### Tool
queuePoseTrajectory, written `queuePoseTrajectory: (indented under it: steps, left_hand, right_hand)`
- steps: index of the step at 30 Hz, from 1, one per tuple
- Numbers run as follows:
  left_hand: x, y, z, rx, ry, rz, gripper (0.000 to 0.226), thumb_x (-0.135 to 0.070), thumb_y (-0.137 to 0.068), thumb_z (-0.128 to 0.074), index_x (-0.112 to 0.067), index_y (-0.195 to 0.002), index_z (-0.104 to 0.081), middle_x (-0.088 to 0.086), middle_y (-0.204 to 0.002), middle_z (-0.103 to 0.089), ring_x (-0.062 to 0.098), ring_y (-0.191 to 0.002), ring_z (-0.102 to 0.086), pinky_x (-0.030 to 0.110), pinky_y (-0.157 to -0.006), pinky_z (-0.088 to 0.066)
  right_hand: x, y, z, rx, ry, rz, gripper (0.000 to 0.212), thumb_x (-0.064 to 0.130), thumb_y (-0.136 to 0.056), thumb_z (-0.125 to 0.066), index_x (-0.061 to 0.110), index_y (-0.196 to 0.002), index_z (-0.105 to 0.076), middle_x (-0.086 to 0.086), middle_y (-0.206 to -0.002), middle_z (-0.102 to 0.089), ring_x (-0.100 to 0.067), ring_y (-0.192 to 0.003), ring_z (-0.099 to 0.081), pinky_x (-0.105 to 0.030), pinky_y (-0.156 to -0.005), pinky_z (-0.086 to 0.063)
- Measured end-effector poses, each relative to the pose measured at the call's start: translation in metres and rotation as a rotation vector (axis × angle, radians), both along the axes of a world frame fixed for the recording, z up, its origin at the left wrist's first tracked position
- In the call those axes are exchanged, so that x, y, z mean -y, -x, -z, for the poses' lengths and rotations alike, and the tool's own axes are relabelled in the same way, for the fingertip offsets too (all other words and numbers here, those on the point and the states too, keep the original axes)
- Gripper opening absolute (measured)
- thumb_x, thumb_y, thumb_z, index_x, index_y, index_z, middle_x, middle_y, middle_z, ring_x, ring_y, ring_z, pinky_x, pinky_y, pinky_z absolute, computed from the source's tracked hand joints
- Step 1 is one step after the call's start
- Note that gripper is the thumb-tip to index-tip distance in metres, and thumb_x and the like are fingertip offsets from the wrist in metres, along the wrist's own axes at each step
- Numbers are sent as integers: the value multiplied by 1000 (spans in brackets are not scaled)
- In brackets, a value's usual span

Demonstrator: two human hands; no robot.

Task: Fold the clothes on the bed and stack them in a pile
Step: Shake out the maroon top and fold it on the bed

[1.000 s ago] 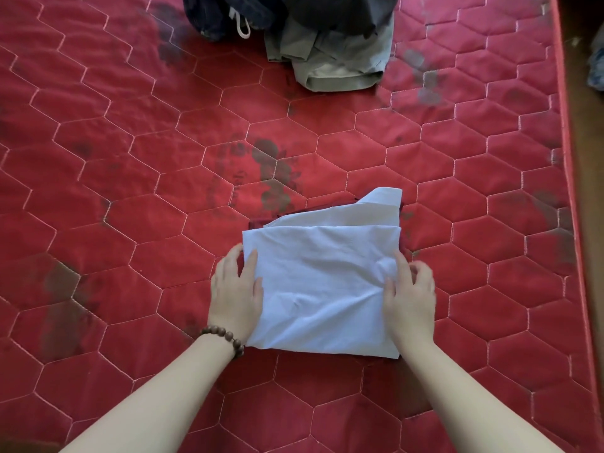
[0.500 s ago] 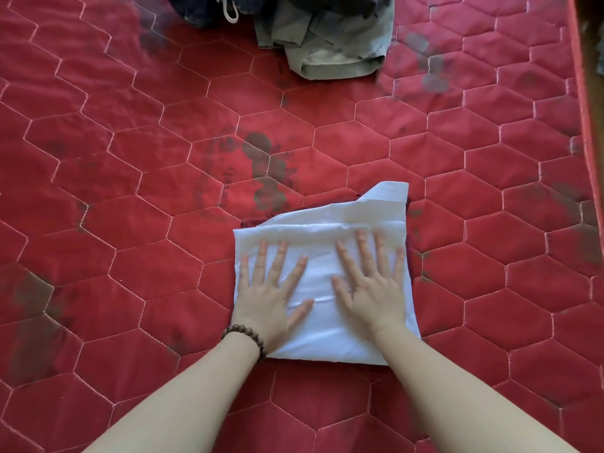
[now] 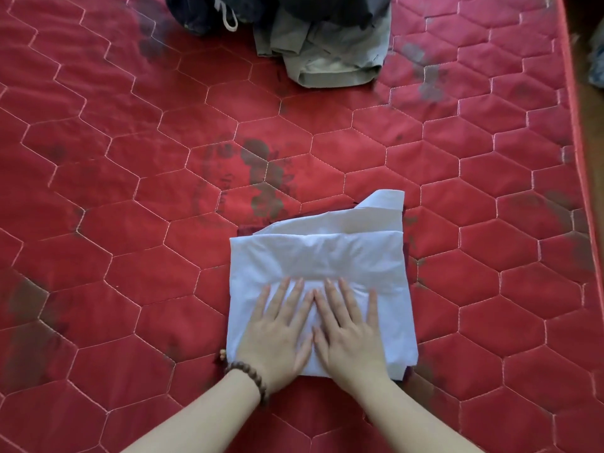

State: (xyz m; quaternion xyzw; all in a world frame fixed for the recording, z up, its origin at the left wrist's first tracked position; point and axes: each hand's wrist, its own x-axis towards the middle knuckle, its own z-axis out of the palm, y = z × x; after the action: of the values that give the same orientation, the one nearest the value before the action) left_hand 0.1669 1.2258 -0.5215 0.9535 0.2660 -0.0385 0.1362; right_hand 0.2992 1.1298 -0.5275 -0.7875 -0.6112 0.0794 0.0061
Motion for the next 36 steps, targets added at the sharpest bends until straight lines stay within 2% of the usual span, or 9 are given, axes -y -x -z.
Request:
queuePoseTrajectory:
  steps: [7,9,11,15,20,26,31,33,36]
  left_hand:
    - [-42,44,9,-234,46,-184,68,-60,-92,-20,-24,-149,-27,4,-156,-26,30,-143,-28,54,-112,-21]
    - [-57,54,0,-233,19,-262,69,-56,-96,-8,-17,-148,-32,5,-154,-31,31,-143,-26,57,-112,-22]
    - [-64,49,-8,-126,-34,-352,64,-47,-97,-20,-9,-144,-40,9,-151,-38,31,-143,-26,59,-113,-17]
    - [-57,-15,-18,127,-65,-240,56,-29,-90,-37,-7,-140,-45,10,-151,-38,30,-143,-25,54,-113,-16]
    - [-52,-53,1,-127,-18,-124,58,-44,-90,-33,-22,-142,-46,7,-152,-34,29,-141,-31,50,-108,-21]
    - [-75,-14,28,-122,15,-300,71,-58,-91,-29,-20,-151,-22,5,-159,-19,23,-147,-13,48,-114,-14]
    - [-82,-6,27,-174,84,-359,74,-60,-92,-5,-17,-149,13,-2,-158,16,17,-145,19,39,-119,7]
    - [-86,-8,17,-200,100,-344,72,-59,-95,-7,-18,-146,23,-2,-157,22,16,-144,23,35,-119,10]
    - [-95,-6,-11,-178,152,-368,72,-51,-99,-19,-14,-149,16,1,-160,16,16,-147,14,31,-119,4]
  right_hand:
    - [35,-20,-8,-62,147,381,62,54,-93,-23,23,-145,-40,-6,-154,-32,-24,-141,-28,-66,-110,-17]
    - [47,-24,-16,-90,86,466,64,55,-97,-11,22,-145,-39,-9,-154,-32,-24,-142,-27,-70,-109,-14]
    - [39,-29,-22,-120,-47,506,61,50,-99,-15,19,-144,-41,-11,-150,-37,-25,-141,-26,-69,-110,-10]
    - [-26,-38,-28,-96,-244,310,49,35,-95,-35,18,-141,-43,-7,-147,-40,-27,-141,-26,-60,-114,-6]
    - [-69,-54,-5,17,-54,51,51,33,-89,-38,17,-133,-57,-2,-145,-45,-25,-136,-41,-56,-108,-19]
    - [-34,-69,12,-49,59,399,58,49,-96,-21,36,-152,-10,5,-161,-2,-16,-148,4,-48,-118,2]
    - [-36,-72,8,-85,176,405,58,51,-99,-14,43,-143,23,12,-153,30,-10,-142,27,-47,-118,9]
    - [-40,-72,-4,-89,229,398,62,49,-100,-19,41,-143,25,10,-154,31,-13,-145,22,-50,-118,3]
    - [-50,-69,-33,-120,260,403,62,36,-99,-30,34,-152,2,5,-160,12,-16,-148,9,-48,-118,-3]
